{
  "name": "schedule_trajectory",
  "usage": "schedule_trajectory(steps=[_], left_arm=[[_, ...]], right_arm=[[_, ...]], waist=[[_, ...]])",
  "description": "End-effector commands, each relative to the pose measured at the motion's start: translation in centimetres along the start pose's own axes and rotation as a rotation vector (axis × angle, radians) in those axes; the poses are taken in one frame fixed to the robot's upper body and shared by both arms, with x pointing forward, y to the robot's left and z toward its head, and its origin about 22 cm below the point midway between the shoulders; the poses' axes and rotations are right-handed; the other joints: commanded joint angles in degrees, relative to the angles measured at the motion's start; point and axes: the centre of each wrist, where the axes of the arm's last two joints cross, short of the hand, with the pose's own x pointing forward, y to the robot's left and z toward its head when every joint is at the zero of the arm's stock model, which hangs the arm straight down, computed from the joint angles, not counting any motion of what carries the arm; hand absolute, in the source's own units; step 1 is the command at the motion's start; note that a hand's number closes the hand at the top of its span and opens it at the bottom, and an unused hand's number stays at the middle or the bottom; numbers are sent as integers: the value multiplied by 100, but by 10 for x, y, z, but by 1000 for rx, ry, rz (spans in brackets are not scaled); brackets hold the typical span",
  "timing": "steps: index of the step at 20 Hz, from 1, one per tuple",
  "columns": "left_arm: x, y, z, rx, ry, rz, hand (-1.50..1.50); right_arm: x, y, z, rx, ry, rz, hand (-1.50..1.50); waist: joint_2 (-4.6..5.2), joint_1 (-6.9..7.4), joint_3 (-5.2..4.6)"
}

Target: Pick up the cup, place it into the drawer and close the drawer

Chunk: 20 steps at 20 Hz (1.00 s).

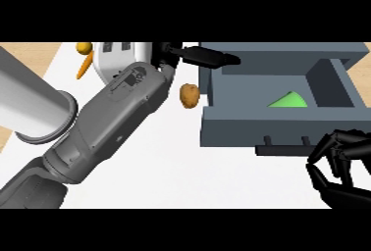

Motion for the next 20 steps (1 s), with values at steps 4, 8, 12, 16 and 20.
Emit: schedule_trajectory(steps=[4, 8, 12, 16, 20], left_arm=[[12, 68, 13, 46, 8, 14, -150], [12, 96, 31, 73, 6, 43, -150], [-3, 111, 54, 55, 25, 55, -150], [-4, 119, 74, 82, 23, 60, -150], [-7, 149, 89, 91, 27, 34, -150]], right_arm=[[-12, 35, -15, -36, 72, 124, 150], [-21, 37, -36, 35, 96, 225, 150], [-50, 64, -55, 118, 106, 392, 150], [-75, 66, -56, 197, 148, 555, 150], [-96, 105, -81, 243, 154, 676, 150]], waist=[[-15, 140, 0], [7, 108, 1], [41, 197, 2], [26, 187, 5], [45, 208, 6]])
